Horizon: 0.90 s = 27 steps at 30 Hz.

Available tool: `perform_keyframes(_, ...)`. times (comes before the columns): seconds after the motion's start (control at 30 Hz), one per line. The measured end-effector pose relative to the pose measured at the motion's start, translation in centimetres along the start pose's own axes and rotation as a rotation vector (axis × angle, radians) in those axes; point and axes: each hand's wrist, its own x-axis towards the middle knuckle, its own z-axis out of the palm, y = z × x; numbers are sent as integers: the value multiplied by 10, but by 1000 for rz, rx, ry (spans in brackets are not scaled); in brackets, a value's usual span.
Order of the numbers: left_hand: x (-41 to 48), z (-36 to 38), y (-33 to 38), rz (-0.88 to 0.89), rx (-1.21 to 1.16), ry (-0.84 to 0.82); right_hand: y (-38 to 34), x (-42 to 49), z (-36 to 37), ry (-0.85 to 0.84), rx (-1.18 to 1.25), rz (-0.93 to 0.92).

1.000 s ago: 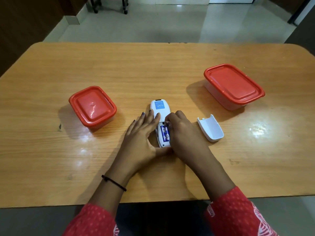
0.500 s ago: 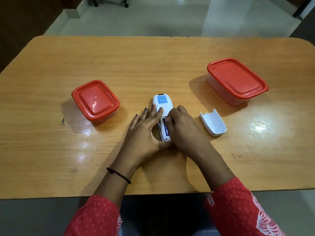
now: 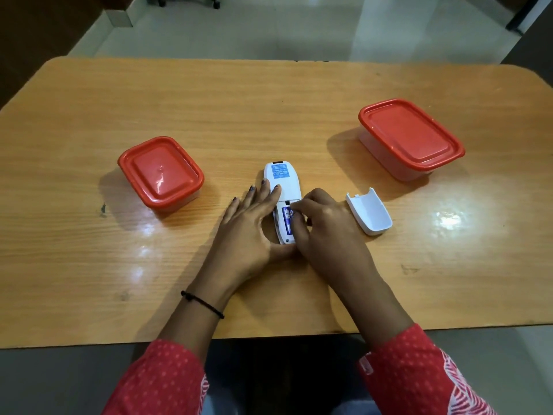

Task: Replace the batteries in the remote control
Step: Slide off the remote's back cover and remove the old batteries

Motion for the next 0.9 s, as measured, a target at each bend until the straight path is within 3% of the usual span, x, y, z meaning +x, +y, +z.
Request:
perform_keyframes(0.4,1,3,-1,-13,-29,37,6,13,13,-72,67,35)
perform_keyframes(0.6,-1,4,0,-6,-18,48,3,2,7,8,159,7)
perform_keyframes(0.9,-1,4,1,6,-24,47,0,6,10,-38,127,5)
